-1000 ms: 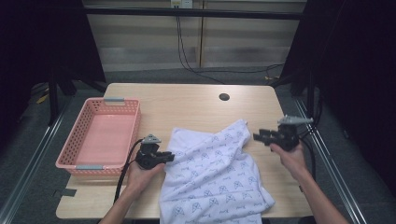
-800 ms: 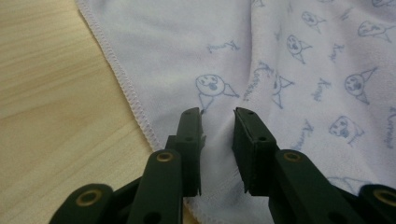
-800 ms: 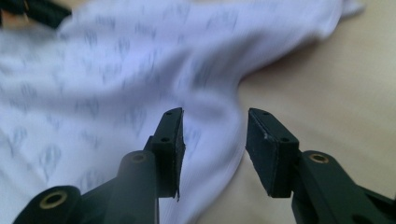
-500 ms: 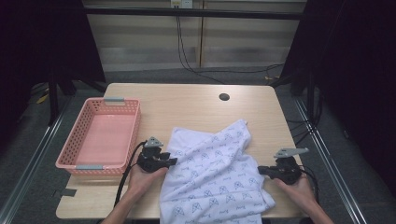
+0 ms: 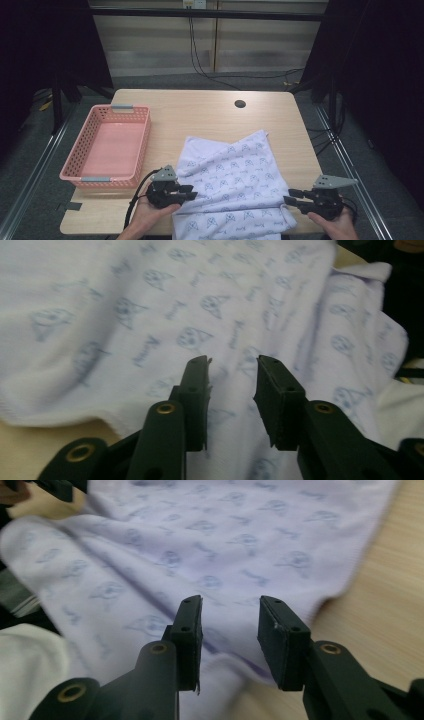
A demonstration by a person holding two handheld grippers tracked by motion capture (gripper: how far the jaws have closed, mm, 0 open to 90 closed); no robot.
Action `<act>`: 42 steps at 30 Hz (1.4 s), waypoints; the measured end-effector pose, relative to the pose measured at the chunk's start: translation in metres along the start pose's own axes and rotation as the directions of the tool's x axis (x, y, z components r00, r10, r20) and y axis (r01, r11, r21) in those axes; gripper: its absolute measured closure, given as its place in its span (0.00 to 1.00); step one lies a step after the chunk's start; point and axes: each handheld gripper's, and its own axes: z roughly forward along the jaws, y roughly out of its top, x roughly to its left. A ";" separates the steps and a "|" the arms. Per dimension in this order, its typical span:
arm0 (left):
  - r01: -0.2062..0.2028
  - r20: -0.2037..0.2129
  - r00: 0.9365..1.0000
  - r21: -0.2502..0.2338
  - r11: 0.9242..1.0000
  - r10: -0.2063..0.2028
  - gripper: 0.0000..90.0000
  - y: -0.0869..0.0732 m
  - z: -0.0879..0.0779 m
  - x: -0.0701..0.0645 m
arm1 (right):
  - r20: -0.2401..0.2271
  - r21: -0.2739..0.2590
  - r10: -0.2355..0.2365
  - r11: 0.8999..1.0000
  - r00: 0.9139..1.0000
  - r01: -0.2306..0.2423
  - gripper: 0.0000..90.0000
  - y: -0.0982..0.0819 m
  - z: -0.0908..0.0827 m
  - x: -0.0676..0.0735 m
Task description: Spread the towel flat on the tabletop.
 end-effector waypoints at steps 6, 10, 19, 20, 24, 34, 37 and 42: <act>-0.010 -0.035 0.999 0.094 0.996 0.014 0.62 -0.013 0.014 -0.002 | -0.125 0.122 -0.068 0.989 0.990 0.083 0.63 0.004 0.037 0.020; -0.005 -0.046 0.999 0.106 0.994 0.010 0.62 -0.015 0.016 -0.002 | -0.158 0.208 -0.084 0.971 0.984 0.117 0.61 0.004 0.053 0.025; 0.017 0.008 1.000 0.137 0.990 -0.018 0.72 -0.021 0.009 -0.008 | -0.267 0.341 -0.110 0.918 0.957 0.200 0.93 0.001 0.055 0.041; 0.011 0.037 0.999 0.158 0.987 -0.017 0.72 -0.022 0.007 -0.009 | -0.305 0.344 -0.095 0.917 0.947 0.203 0.93 -0.001 0.054 0.045; 0.020 0.111 0.993 0.169 0.985 -0.040 0.70 -0.032 -0.003 -0.017 | -0.386 0.334 -0.068 0.919 0.920 0.208 0.85 -0.006 0.043 0.061; 0.094 -0.075 0.993 -0.015 0.995 -0.095 0.76 0.026 0.014 0.047 | 0.038 0.025 -0.084 0.996 0.996 0.083 0.65 0.054 0.056 -0.019; 0.135 -0.128 0.981 -0.074 0.988 -0.144 0.79 0.041 0.021 0.070 | 0.145 0.035 -0.026 0.999 0.989 0.021 0.63 0.071 0.081 -0.056; 0.179 -0.188 0.965 -0.049 0.983 -0.185 0.77 0.043 0.043 0.100 | 0.246 0.040 0.043 0.998 0.968 -0.055 0.62 0.078 0.110 -0.094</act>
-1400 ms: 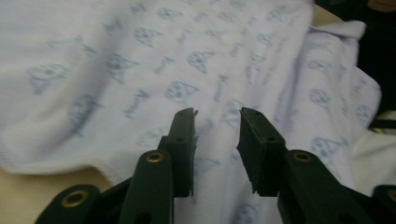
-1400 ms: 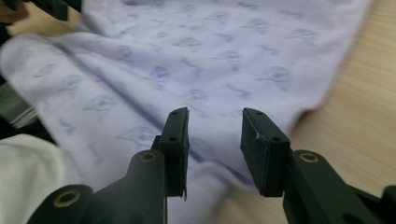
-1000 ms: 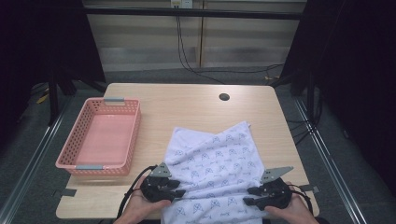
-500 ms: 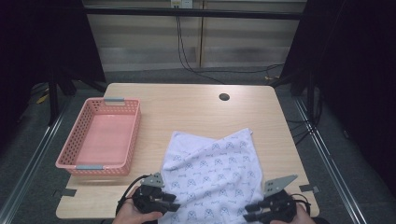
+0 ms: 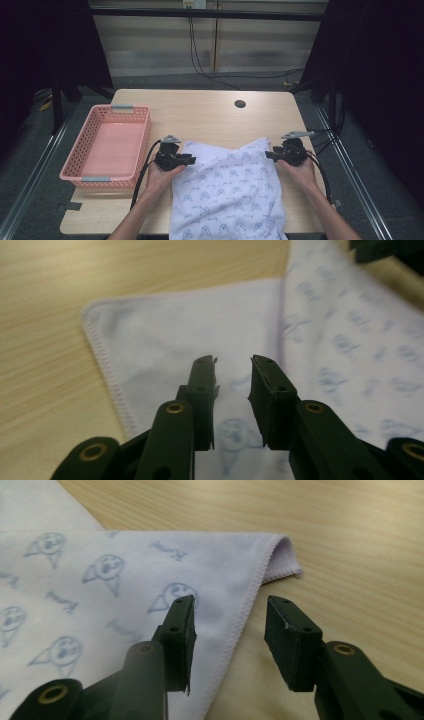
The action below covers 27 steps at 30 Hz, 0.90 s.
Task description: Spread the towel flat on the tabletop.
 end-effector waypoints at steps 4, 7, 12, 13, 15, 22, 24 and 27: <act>0.009 -0.016 1.000 -0.001 1.000 -0.009 0.75 -0.003 0.008 0.003 | -0.035 0.028 0.016 0.999 0.999 -0.015 0.70 -0.003 0.012 -0.003; -0.106 -0.107 0.988 0.028 0.994 0.109 0.81 -0.001 0.009 -0.003 | -0.068 0.013 0.036 0.999 0.997 -0.035 0.98 -0.005 0.007 0.001; -0.063 -0.179 0.982 0.012 0.998 0.064 0.84 -0.001 0.005 0.003 | -0.096 -0.045 0.011 0.999 0.995 -0.015 0.99 -0.011 -0.019 0.002; -0.070 -0.201 0.977 0.024 0.997 0.073 0.83 -0.002 0.002 0.005 | -0.100 -0.048 0.010 0.999 0.995 -0.015 0.99 -0.019 -0.033 0.002; -0.052 -0.207 0.977 0.028 0.998 0.057 0.81 -0.003 -0.001 0.003 | -0.102 -0.015 0.019 1.000 0.995 -0.020 0.99 -0.029 -0.040 0.001; -0.057 -0.132 0.989 0.087 0.995 0.068 0.68 -0.016 -0.015 -0.016 | -0.168 0.074 0.036 0.997 0.985 -0.023 0.96 -0.062 -0.064 0.014; -0.082 -0.105 0.990 0.104 0.991 0.093 0.67 -0.021 -0.018 -0.022 | -0.209 0.112 0.057 0.993 0.976 -0.034 0.95 -0.066 -0.071 0.018; -0.101 -0.088 0.990 0.098 0.990 0.109 0.63 -0.025 -0.022 -0.030 | -0.194 0.116 0.009 0.993 0.981 0.014 0.90 -0.072 -0.078 0.025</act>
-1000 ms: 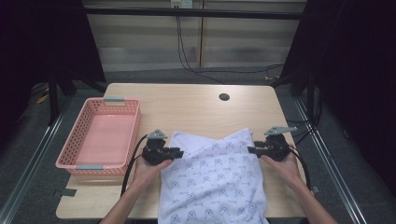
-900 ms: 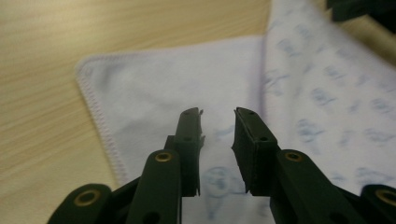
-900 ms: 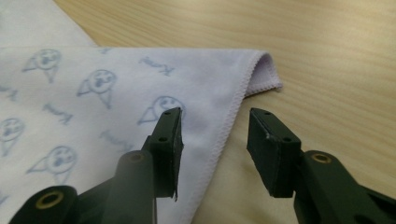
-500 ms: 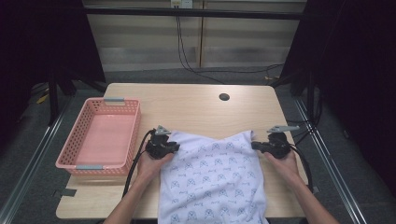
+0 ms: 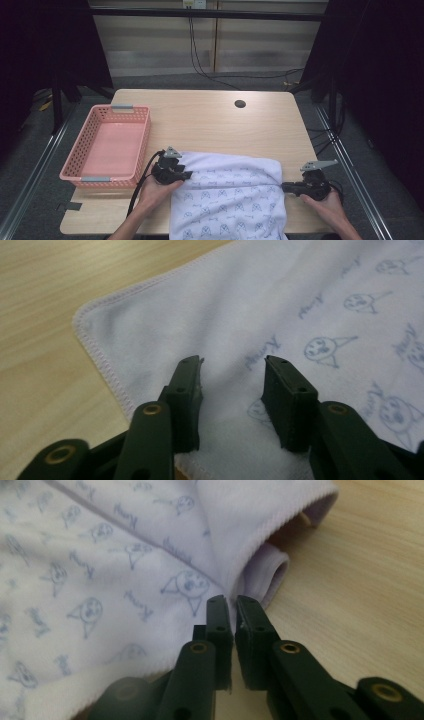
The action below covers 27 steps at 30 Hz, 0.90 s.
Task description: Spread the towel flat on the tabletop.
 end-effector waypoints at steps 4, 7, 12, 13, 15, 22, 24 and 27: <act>0.024 0.038 0.999 -0.073 0.997 -0.021 0.69 0.006 0.000 0.010 | 0.077 -0.151 0.006 0.989 0.997 0.006 0.75 0.013 -0.004 -0.007; 0.071 0.012 0.997 -0.095 0.993 -0.070 0.80 0.014 0.003 0.022 | 0.102 -0.213 0.006 0.977 0.995 0.016 0.76 0.042 0.000 -0.022; 0.115 -0.025 0.993 -0.095 0.989 -0.118 0.76 0.014 0.020 0.034 | 0.111 -0.168 0.033 0.986 0.993 -0.014 0.70 0.079 0.038 -0.052; 0.110 -0.037 0.993 -0.091 0.990 -0.114 0.77 0.015 0.020 0.035 | 0.119 -0.135 0.039 0.991 0.992 -0.023 0.67 0.082 0.053 -0.058; 0.087 -0.082 0.992 -0.074 0.993 -0.093 0.78 0.020 0.022 0.037 | 0.119 -0.120 0.031 0.993 0.992 -0.016 0.67 0.082 0.057 -0.059; 0.091 -0.114 0.988 -0.104 0.990 -0.102 0.76 0.030 0.033 0.046 | 0.178 -0.085 -0.069 0.993 0.982 0.085 0.72 0.080 0.075 -0.054; 0.089 -0.114 0.988 -0.116 0.989 -0.102 0.76 0.033 0.036 0.051 | 0.248 -0.075 -0.071 0.993 0.966 0.092 0.74 0.088 0.079 -0.056; 0.100 -0.121 0.986 -0.111 0.989 -0.114 0.76 0.040 0.040 0.057 | 0.321 -0.093 -0.027 0.994 0.947 0.060 0.71 0.104 0.089 -0.072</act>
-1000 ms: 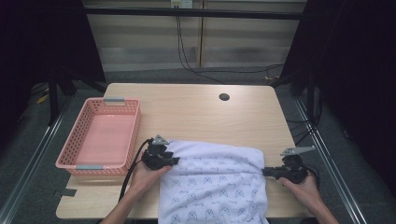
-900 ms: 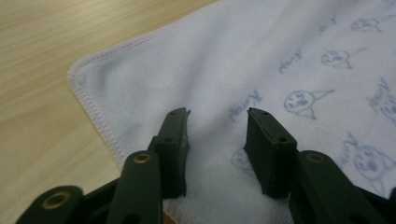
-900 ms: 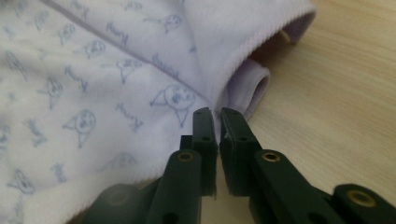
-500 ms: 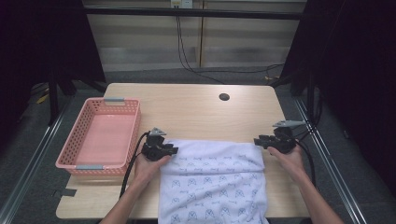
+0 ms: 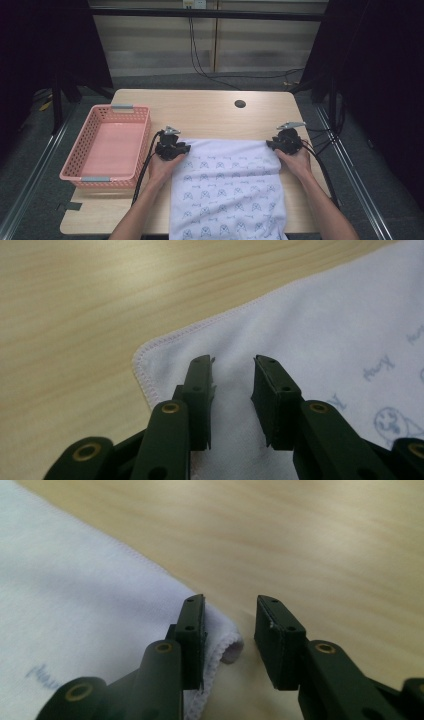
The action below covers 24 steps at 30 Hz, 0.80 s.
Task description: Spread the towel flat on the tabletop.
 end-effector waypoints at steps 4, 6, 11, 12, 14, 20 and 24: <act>0.001 -0.028 1.000 0.006 1.000 -0.001 0.76 0.008 0.007 0.004 | 0.038 -0.016 0.021 1.000 0.999 -0.021 0.67 0.009 0.011 -0.004; -0.006 -0.056 0.998 0.005 1.000 0.006 0.76 0.009 0.007 0.005 | 0.041 -0.026 0.038 0.999 0.998 -0.037 0.64 0.011 0.015 -0.005; 0.043 -0.032 0.999 -0.003 0.999 -0.043 0.68 0.011 0.008 0.010 | -0.021 -0.107 0.054 0.993 0.998 -0.056 0.62 0.013 -0.008 -0.002; 0.030 -0.030 0.999 -0.012 0.999 -0.030 0.68 0.010 0.005 0.007 | -0.063 -0.112 0.055 0.992 0.997 -0.061 0.66 0.012 -0.017 0.000; 0.017 -0.007 1.000 -0.027 0.999 -0.017 0.68 0.009 -0.003 0.001 | -0.134 -0.119 0.038 0.991 0.990 -0.054 0.69 0.011 -0.026 0.003; -0.043 0.157 0.987 -0.001 0.999 0.042 0.66 -0.012 -0.038 -0.031 | -0.233 -0.009 -0.036 0.999 0.972 0.035 0.77 -0.017 -0.047 0.030; -0.110 0.197 0.975 0.021 0.994 0.103 0.66 -0.031 -0.058 -0.045 | -0.234 0.044 -0.029 0.998 0.972 0.040 0.72 -0.035 -0.047 0.036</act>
